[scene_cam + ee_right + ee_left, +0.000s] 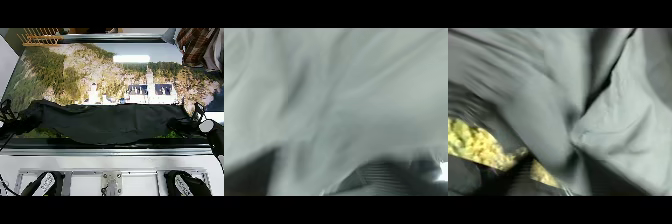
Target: Fold the clothes and pants, and hang the long-sleeved shirts on hangers.
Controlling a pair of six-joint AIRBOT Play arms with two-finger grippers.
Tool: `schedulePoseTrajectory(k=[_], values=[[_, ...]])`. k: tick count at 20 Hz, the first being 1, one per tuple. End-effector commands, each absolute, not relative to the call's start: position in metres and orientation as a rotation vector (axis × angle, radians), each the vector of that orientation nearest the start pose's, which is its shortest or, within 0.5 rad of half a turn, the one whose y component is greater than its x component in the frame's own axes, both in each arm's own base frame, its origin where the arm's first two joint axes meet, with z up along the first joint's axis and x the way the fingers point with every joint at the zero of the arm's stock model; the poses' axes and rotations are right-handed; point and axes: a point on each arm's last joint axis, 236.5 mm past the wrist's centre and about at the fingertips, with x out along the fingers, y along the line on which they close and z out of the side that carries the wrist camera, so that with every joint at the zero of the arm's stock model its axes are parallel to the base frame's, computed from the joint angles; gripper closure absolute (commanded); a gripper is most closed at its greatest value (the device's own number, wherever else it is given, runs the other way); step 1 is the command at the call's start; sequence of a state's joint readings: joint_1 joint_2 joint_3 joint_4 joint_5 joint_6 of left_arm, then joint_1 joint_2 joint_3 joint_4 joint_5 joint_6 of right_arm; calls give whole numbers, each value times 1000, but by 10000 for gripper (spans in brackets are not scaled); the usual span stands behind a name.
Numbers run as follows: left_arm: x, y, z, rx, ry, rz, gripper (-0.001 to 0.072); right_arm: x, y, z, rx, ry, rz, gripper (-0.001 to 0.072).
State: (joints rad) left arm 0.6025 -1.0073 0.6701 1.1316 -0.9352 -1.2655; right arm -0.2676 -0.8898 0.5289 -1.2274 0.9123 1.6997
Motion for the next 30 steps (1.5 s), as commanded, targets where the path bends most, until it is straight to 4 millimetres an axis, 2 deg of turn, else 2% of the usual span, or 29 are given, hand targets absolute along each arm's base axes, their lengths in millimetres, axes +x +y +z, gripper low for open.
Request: schedulePoseTrajectory(k=[1, 2, 3, 5, 6, 8, 9, 11, 12, 16, 20, 24, 27, 30], values=[[296, 106, -10, -501, 1019, 202, 189, 262, -5, -39, 633, 1255, -176, 0], [300, 108, 8, -479, 984, 198, 190, 265, -12, -25, 615, 1253, -163, -1], [304, 108, 25, -476, 952, 200, 229, 268, -23, -10, 611, 1235, -168, -1], [310, 97, 57, -469, 902, 179, 507, 279, -63, 19, 627, 1155, -232, 0], [314, 84, 68, -445, 884, 144, 694, 283, -89, 28, 634, 1115, -276, -1], [321, 49, 81, -409, 869, 60, 691, 282, -139, 30, 649, 1092, -351, -1], [323, 28, 82, -403, 877, 12, 690, 280, -163, 23, 653, 1104, -373, -1], [325, -21, 80, -382, 914, -105, 690, 275, -191, 0, 693, 1165, -349, -1], [326, -46, 76, -354, 933, -172, 691, 275, -197, -14, 728, 1198, -307, 0], [340, -129, 56, -304, 957, -336, 691, 294, -199, -61, 811, 1256, -143, -1], [341, -188, 26, -287, 1026, -432, 691, 313, -178, -90, 858, 1250, 25, -1], [350, -232, 20, -257, 1099, -516, 690, 319, -147, -109, 849, 1319, 142, 0], [355, -259, 15, -222, 1141, -566, 690, 333, -123, -111, 860, 1326, 201, -1], [352, -279, 6, -198, 1163, -598, 690, 341, -101, -112, 836, 1349, 252, 0]])
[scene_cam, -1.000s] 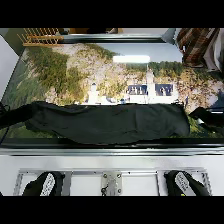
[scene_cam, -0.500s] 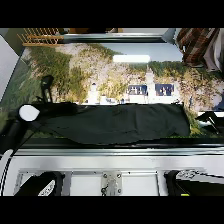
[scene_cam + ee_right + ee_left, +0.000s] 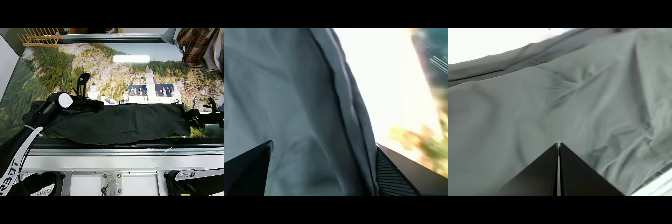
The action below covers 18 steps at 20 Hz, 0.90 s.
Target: Fold the clothes and pants, and hang the long-sleeved shirts on hangers.
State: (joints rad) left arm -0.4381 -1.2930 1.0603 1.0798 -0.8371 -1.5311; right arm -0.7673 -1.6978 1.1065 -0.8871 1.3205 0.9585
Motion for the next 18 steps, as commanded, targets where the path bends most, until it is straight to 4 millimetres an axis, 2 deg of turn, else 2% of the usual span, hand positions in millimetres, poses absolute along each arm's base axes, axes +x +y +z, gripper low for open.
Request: schedulePoseTrajectory(k=[1, 2, 3, 4, 5, 6, 7, 9, 11, 14, 18], values=[[348, -284, 3, -190, 1172, -609, 690, 342, -96, -111, 827, 1357, 266, 7], [344, -288, 0, -182, 1180, -618, 690, 343, -91, -112, 818, 1363, 276, 152], [339, -294, -3, -177, 1189, -629, 690, 344, -88, -111, 812, 1367, 283, 350], [336, -298, -6, -169, 1196, -638, 690, 344, -86, -111, 808, 1370, 289, 489], [333, -304, -10, -162, 1202, -646, 690, 344, -84, -111, 807, 1373, 295, 561], [330, -308, -15, -154, 1210, -652, 690, 343, -83, -110, 804, 1380, 302, 674], [327, -313, -20, -147, 1220, -659, 691, 341, -82, -107, 803, 1385, 306, 695], [323, -324, -30, -131, 1231, -673, 691, 332, -92, -100, 757, 1420, 246, 695], [324, -342, -34, -112, 1237, -700, 690, 325, -109, -80, 660, 1442, 177, 695], [327, -383, -41, -75, 1232, -759, 691, 321, -116, -26, 519, 1435, 132, 695], [326, -433, -61, -31, 1238, -824, 691, 326, -93, 46, 317, 1386, 94, 695]])
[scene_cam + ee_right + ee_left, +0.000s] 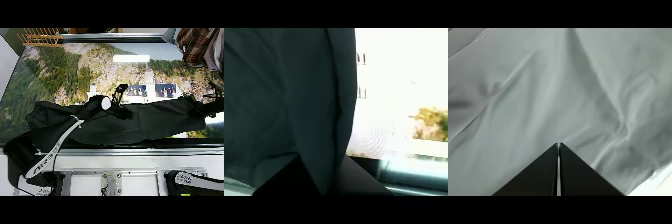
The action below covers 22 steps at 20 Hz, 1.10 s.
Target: Fold the clothes and pants, and hang the long-sleeved shirts on hangers.
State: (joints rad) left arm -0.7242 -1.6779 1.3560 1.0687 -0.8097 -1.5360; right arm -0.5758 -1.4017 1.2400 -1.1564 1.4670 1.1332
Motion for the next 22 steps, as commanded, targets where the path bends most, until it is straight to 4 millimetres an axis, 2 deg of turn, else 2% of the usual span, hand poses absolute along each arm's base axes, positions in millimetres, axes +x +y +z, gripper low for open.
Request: schedulePoseTrajectory(k=[1, 4, 7, 10, 13, 15, 17, 19, 21, 22], values=[[325, -444, -67, -21, 1240, -838, 690, 327, -82, 61, 268, 1372, 96, 695], [327, -470, -79, -4, 1238, -869, 691, 330, -45, 102, 171, 1328, 106, 695], [326, -478, -89, 18, 1275, -886, 691, 329, -5, 131, 134, 1299, 153, 695], [323, -478, -98, 35, 1312, -890, 691, 328, 29, 146, 114, 1294, 200, 695], [323, -477, -97, 35, 1311, -889, 691, 325, 57, 150, 96, 1295, 245, 695], [328, -469, -93, 31, 1324, -880, 691, 322, 75, 150, 93, 1305, 267, 696], [347, -453, -77, 11, 1302, -854, 691, 321, 92, 151, 97, 1300, 283, 695], [379, -431, -47, -41, 1242, -817, 691, 318, 111, 151, 102, 1302, 302, 695], [414, -399, -10, -98, 1167, -767, 691, 316, 135, 152, 114, 1295, 326, 695], [433, -377, 10, -105, 1118, -730, 691, 316, 149, 152, 124, 1288, 337, 695]])
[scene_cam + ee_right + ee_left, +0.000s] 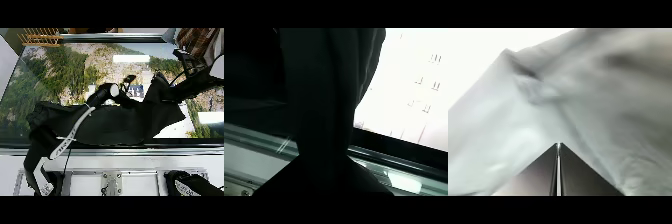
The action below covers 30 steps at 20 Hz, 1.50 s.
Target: Fold the clothes and pants, and hang the long-sleeved shirts on hangers.
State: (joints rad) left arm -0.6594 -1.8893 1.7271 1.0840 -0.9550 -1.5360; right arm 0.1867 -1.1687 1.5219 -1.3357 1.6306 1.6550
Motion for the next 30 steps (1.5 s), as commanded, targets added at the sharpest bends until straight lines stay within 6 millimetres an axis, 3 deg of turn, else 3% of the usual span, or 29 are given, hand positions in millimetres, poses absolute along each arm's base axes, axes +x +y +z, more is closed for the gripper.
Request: schedulePoseTrajectory(k=[1, 3, 5, 9, 11, 14, 17, 18, 20, 21, 22, 24, 26, 28, 30], values=[[450, -352, 29, -94, 1072, -688, 691, 315, 162, 152, 134, 1286, 348, 695], [476, -295, 63, -56, 999, -590, 691, 314, 191, 147, 157, 1287, 367, 695], [489, -241, 92, -52, 962, -504, 691, 312, 221, 136, 178, 1309, 379, 695], [496, -143, 148, -118, 892, -352, 691, 304, 282, 97, 214, 1389, 375, 695], [492, -106, 171, -145, 853, -292, 691, 303, 317, 75, 220, 1398, 393, 695], [475, -65, 184, -180, 810, -212, 691, 304, 370, 40, 256, 1382, 418, 694], [449, -38, 170, -213, 829, -151, 691, 300, 417, 10, 316, 1380, 471, 659], [441, -32, 162, -222, 838, -136, 691, 296, 433, 5, 364, 1392, 496, 548], [426, -29, 149, -231, 857, -123, 691, 290, 462, 13, 445, 1380, 597, 123], [418, -30, 142, -234, 865, -121, 691, 292, 471, 26, 480, 1349, 652, 96], [411, -30, 136, -240, 873, -120, 691, 295, 473, 39, 488, 1312, 697, 96], [398, -39, 125, -254, 892, -136, 691, 307, 456, 67, 438, 1234, 753, 96], [385, -48, 115, -260, 905, -154, 691, 319, 412, 85, 384, 1200, 753, 96], [369, -60, 104, -248, 923, -181, 691, 325, 340, 77, 322, 1229, 656, 96], [352, -74, 90, -233, 947, -213, 691, 320, 251, 49, 301, 1291, 485, 96]])
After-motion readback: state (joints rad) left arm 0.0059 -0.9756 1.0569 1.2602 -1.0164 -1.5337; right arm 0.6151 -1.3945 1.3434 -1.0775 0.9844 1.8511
